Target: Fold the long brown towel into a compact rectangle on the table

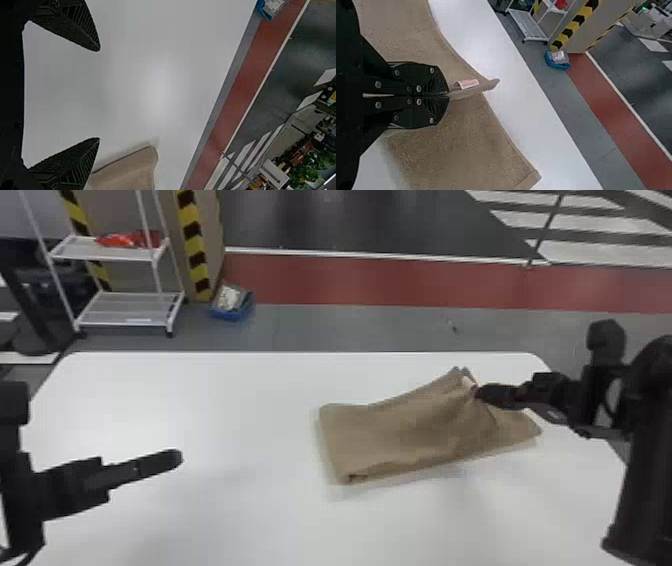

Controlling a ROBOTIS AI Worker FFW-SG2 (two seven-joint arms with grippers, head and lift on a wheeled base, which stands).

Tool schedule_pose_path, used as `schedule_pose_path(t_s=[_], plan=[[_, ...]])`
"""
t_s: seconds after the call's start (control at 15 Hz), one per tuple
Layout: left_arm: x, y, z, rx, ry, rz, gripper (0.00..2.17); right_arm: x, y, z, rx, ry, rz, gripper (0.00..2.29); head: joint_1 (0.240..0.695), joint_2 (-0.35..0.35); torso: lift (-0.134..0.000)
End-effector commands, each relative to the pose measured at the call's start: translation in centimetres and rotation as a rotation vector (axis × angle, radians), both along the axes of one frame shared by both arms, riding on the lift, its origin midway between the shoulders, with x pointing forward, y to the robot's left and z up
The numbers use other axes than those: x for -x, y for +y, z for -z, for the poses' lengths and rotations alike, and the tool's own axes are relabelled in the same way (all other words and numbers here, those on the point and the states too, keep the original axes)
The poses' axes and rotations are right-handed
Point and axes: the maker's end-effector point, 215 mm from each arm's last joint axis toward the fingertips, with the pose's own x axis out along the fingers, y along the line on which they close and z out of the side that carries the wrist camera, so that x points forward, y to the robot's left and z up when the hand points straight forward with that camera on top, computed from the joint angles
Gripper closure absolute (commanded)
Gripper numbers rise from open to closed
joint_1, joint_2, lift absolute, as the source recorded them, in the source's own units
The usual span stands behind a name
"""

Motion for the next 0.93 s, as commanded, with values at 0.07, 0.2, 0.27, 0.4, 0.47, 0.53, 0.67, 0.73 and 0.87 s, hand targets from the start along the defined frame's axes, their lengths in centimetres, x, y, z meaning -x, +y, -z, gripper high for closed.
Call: schedule_pose_path(t_s=[0.07, 0.2, 0.27, 0.4, 0.47, 0.53, 0.67, 0.73, 0.87], plan=[[0.4, 0.5, 0.2, 0.002, 0.01, -0.008, 0.08, 0.3, -4.4, -1.9, 0.041, -0.015, 0.049, 1.29, 0.695, -0.104, -0.125], [1.0, 0.4, 0.5, 0.003, 0.016, -0.006, 0.08, 1.9, -3.2, 2.0, 0.02, 0.067, 0.04, 1.29, 0.695, -0.139, -0.125], [1.2, 0.4, 0.6, 0.003, 0.019, -0.007, 0.08, 2.1, -2.9, 3.2, 0.02, 0.099, 0.043, 1.29, 0.695, -0.142, -0.125], [1.4, 0.6, 0.8, 0.001, 0.024, -0.012, 0.08, 1.9, -3.0, 3.2, 0.015, 0.104, 0.048, 1.29, 0.695, -0.139, -0.125], [1.3, 0.6, 0.8, -0.002, 0.023, -0.013, 0.08, 1.6, -3.1, 2.4, 0.011, 0.084, 0.049, 1.29, 0.695, -0.137, -0.125], [1.3, 0.6, 0.7, -0.003, 0.022, -0.012, 0.08, 0.6, -3.9, 0.0, 0.006, 0.031, 0.057, 1.29, 0.695, -0.135, -0.125], [1.3, 0.6, 0.8, -0.001, 0.023, -0.012, 0.08, -0.4, -8.0, -3.7, 0.027, -0.027, 0.1, 1.29, 0.695, -0.136, -0.125], [1.4, 0.7, 0.9, -0.002, 0.026, -0.012, 0.08, -0.1, -9.1, -3.6, 0.043, -0.015, 0.111, 1.29, 0.695, -0.148, -0.125], [1.8, 0.4, 1.2, -0.001, 0.034, -0.007, 0.08, 1.3, -8.6, 0.3, 0.035, 0.072, 0.108, 1.29, 0.695, -0.179, -0.125]])
